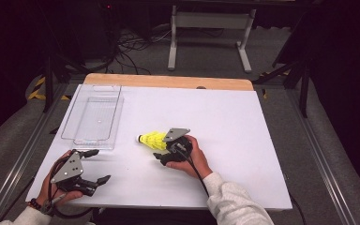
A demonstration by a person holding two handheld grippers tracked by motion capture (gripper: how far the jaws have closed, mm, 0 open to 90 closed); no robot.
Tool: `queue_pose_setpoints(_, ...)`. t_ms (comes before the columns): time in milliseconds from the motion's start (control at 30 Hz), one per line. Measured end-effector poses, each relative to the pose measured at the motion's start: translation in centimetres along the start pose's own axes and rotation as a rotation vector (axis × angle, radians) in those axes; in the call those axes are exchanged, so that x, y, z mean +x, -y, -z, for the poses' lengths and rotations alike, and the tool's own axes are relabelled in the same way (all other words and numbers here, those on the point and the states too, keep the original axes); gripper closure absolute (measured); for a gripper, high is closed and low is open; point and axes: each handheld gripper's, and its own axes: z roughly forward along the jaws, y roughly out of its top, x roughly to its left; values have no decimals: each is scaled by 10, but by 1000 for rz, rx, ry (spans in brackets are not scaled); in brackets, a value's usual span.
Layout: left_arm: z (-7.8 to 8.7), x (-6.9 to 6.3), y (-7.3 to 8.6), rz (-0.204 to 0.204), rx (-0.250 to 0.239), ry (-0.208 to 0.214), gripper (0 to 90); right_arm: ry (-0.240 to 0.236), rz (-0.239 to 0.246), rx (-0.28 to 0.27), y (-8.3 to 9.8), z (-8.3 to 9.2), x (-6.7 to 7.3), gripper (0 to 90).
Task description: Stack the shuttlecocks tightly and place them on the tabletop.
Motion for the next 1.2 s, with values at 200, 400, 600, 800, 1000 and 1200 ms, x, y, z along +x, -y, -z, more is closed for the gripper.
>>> queue_pose_setpoints(200, -1, 0, 1, -1, 6, 1, 84, -7, 15, 15, -4, -6, 4, 267)
queue_pose_setpoints(400, 0, -2, 1, -11, 14, -3, 84, -10, -4, 21, -6, -11, 3, 258)
queue_pose_setpoints(600, -1, -3, 0, -11, 16, -1, 84, 31, -63, 0, -8, -14, 4, 254)
queue_pose_setpoints(800, -1, -3, 1, -11, 20, 1, 83, 82, -112, -22, -9, -15, 6, 346)
queue_pose_setpoints(1000, -2, -3, 1, -16, 25, 15, 83, 158, -154, -46, -11, -17, 9, 370)
queue_pose_setpoints(1200, -2, -3, 1, -14, 26, 16, 83, 200, -153, -31, -13, -21, 13, 420)
